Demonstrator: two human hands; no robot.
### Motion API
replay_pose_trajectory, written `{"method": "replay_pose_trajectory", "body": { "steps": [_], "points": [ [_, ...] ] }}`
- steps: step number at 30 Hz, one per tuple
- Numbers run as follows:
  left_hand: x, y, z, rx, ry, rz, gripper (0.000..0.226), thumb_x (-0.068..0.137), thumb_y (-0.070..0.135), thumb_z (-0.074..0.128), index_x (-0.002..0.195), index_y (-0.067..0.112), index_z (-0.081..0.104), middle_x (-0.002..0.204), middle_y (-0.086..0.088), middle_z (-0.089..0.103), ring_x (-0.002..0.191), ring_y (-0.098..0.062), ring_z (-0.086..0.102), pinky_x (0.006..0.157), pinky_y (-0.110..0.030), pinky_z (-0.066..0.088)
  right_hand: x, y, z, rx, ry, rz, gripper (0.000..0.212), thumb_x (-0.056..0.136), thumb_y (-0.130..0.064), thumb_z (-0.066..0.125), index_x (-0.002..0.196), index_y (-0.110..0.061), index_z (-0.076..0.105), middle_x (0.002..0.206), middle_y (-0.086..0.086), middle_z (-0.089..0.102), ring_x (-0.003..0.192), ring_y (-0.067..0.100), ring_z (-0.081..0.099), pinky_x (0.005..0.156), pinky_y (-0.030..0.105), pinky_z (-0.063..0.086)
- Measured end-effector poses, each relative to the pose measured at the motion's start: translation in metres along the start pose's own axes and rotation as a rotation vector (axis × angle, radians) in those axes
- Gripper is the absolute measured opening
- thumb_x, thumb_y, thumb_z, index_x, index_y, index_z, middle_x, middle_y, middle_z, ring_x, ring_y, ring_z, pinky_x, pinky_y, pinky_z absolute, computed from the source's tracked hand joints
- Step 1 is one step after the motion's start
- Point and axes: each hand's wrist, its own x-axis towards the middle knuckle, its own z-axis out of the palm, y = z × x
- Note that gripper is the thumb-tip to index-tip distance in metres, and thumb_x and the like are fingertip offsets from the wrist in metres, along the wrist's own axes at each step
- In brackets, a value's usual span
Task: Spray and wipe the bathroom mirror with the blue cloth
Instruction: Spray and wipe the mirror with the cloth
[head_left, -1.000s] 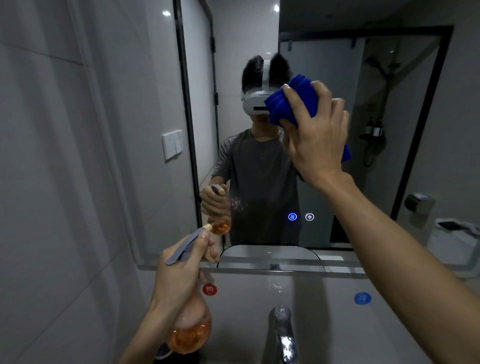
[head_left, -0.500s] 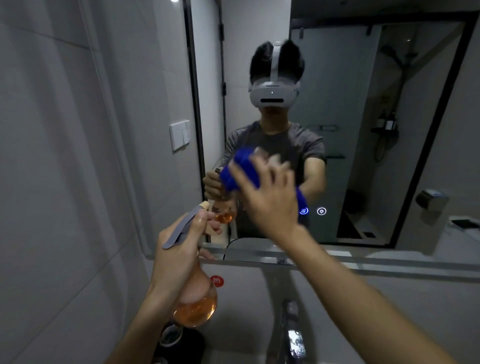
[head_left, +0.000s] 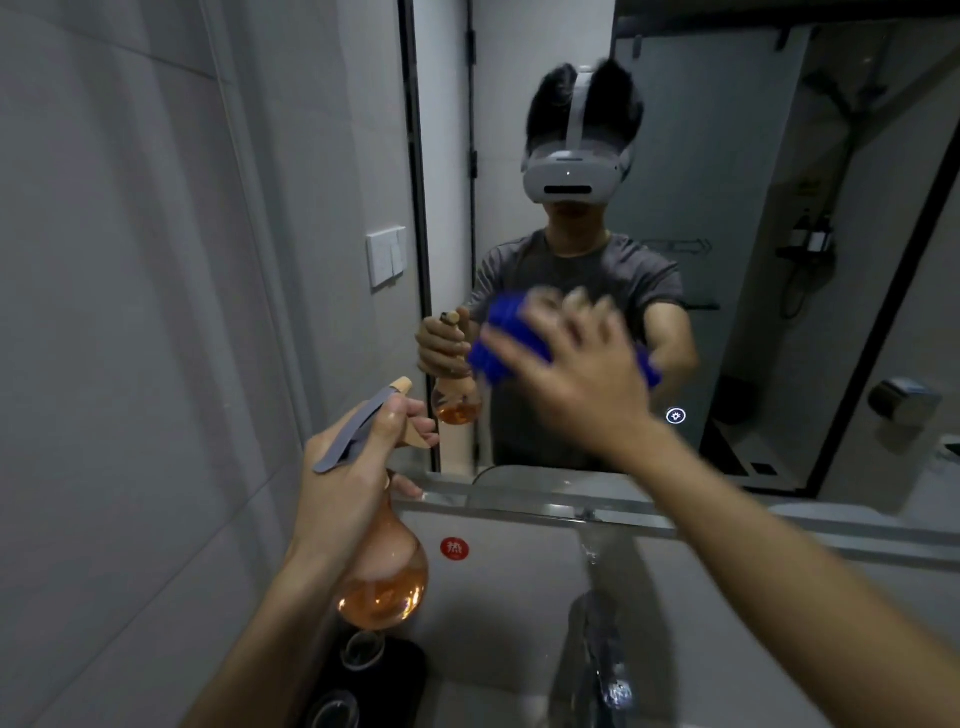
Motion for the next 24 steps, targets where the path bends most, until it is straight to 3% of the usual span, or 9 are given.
{"method": "replay_pose_trajectory", "body": {
  "steps": [3,7,10,13,16,18,20,22,24],
  "points": [
    [0.003,0.005,0.001,0.040,-0.002,0.039,0.030,0.096,0.034,0.056,0.108,0.013,0.073,0.091,-0.008,0.077,0.090,-0.023,0.074,0.052,-0.027,0.054,0.070,0.055,-0.027,-0.137,0.099,0.291,0.048,0.100,-0.048,0.045,0.144,-0.028,0.051,0.138,0.018,0.055,0.108,0.042,0.056,0.087,0.046,0.040],
    [0.006,0.009,0.001,0.017,0.027,0.043,0.026,0.095,0.035,0.056,0.104,0.018,0.073,0.091,-0.006,0.078,0.091,-0.021,0.074,0.056,-0.035,0.055,0.104,0.056,-0.030,-0.150,0.191,0.575,0.053,0.098,-0.051,0.043,0.145,-0.028,0.049,0.141,0.018,0.052,0.113,0.036,0.054,0.090,0.040,0.038],
    [0.006,0.010,-0.002,0.009,0.028,0.045,0.023,0.095,0.036,0.056,0.100,0.022,0.073,0.091,-0.005,0.078,0.090,-0.020,0.075,0.058,-0.036,0.055,0.060,0.003,-0.008,-0.090,0.101,0.423,0.051,0.101,-0.045,0.044,0.148,-0.026,0.046,0.144,0.021,0.047,0.118,0.043,0.049,0.096,0.049,0.038],
    [0.003,0.004,-0.004,0.004,0.036,0.021,0.025,0.092,0.038,0.056,0.100,0.021,0.073,0.090,-0.004,0.078,0.089,-0.019,0.075,0.057,-0.032,0.057,-0.021,-0.066,0.024,-0.023,-0.080,0.052,0.053,0.096,-0.027,0.057,0.148,-0.027,0.046,0.144,0.020,0.038,0.118,0.051,0.051,0.095,0.062,0.042],
    [0.001,-0.003,-0.011,-0.016,0.053,-0.031,0.026,0.091,0.038,0.059,0.101,0.020,0.075,0.090,-0.007,0.078,0.089,-0.023,0.075,0.067,-0.037,0.060,-0.089,-0.107,0.037,0.030,-0.368,-0.316,0.058,0.084,-0.027,0.052,0.141,-0.033,0.051,0.140,0.010,0.045,0.111,0.036,0.059,0.084,0.049,0.053],
    [0.000,-0.006,-0.017,0.006,0.054,-0.042,0.026,0.092,0.037,0.058,0.101,0.019,0.075,0.092,-0.009,0.078,0.090,-0.025,0.075,0.068,-0.040,0.058,-0.109,-0.110,0.038,0.043,-0.528,-0.466,0.054,0.075,-0.033,0.062,0.129,-0.040,0.062,0.137,0.002,0.053,0.107,0.028,0.063,0.081,0.041,0.054],
    [0.000,-0.007,-0.023,0.021,0.060,-0.041,0.027,0.093,0.037,0.058,0.103,0.018,0.074,0.093,-0.010,0.077,0.091,-0.026,0.074,0.068,-0.041,0.057,-0.108,-0.105,0.039,0.056,-0.548,-0.505,0.051,0.074,-0.037,0.068,0.125,-0.042,0.064,0.138,0.002,0.047,0.106,0.027,0.062,0.082,0.042,0.050],
    [0.002,-0.007,-0.027,0.042,0.069,-0.034,0.028,0.093,0.039,0.057,0.103,0.018,0.074,0.093,-0.008,0.078,0.090,-0.025,0.075,0.063,-0.038,0.057,-0.095,-0.098,0.037,0.072,-0.450,-0.453,0.049,0.085,-0.034,0.052,0.133,-0.039,0.056,0.137,0.006,0.042,0.106,0.028,0.056,0.083,0.045,0.043],
    [0.003,-0.008,-0.028,0.047,0.074,-0.033,0.028,0.093,0.039,0.057,0.102,0.019,0.074,0.092,-0.007,0.078,0.089,-0.023,0.075,0.061,-0.033,0.057,-0.074,-0.086,0.035,0.078,-0.344,-0.377,0.059,0.084,-0.033,0.060,0.142,-0.034,0.048,0.139,0.010,0.044,0.111,0.033,0.052,0.086,0.049,0.044]
  ]
}}
